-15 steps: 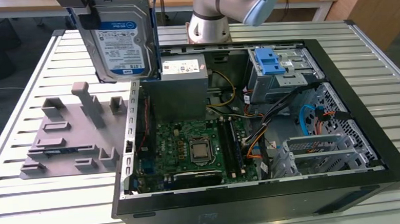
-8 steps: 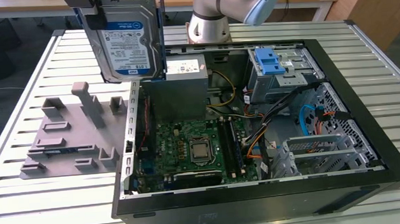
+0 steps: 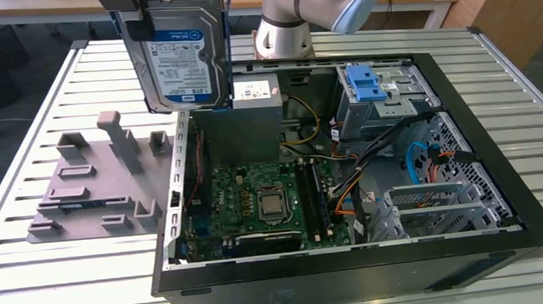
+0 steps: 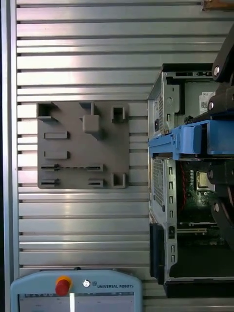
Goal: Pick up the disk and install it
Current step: 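Pick up the disk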
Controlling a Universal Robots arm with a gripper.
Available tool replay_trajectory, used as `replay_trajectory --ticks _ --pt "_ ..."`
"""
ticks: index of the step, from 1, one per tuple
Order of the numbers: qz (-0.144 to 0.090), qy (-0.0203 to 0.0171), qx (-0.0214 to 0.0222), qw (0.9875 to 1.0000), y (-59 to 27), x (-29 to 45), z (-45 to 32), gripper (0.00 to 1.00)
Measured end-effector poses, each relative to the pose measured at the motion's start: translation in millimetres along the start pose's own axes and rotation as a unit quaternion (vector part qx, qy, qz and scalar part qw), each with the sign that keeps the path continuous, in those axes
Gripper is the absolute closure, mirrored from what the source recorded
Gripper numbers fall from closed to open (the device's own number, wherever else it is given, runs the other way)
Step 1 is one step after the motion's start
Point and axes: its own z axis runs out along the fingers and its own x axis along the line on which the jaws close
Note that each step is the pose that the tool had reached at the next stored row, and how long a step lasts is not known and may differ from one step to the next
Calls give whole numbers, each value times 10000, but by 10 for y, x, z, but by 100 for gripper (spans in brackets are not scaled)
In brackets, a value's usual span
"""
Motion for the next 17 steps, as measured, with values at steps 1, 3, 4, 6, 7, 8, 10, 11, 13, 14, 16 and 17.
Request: replay_trajectory --ticks 1,3,4,6,7,8,10,11,13,14,16,17 --pt "0 0 0 10000 -13 4 0 64" --pt "0 1 0 10000 -43 15 -1 64" --pt "0 0 0 10000 -56 18 0 64" --pt "0 0 0 10000 -83 27 -1 64" --pt "0 0 0 10000 -97 31 -1 64" --pt "0 0 0 10000 -111 35 -1 64" --pt "0 1 0 10000 -139 44 -1 64" --pt "0 0 0 10000 -153 48 -1 64" --pt "0 0 0 10000 -183 57 -1 64" --pt "0 0 0 10000 -199 62 -1 64" --pt "0 0 0 10000 -230 71 -1 64" --pt "0 0 0 10000 -245 75 -1 64"
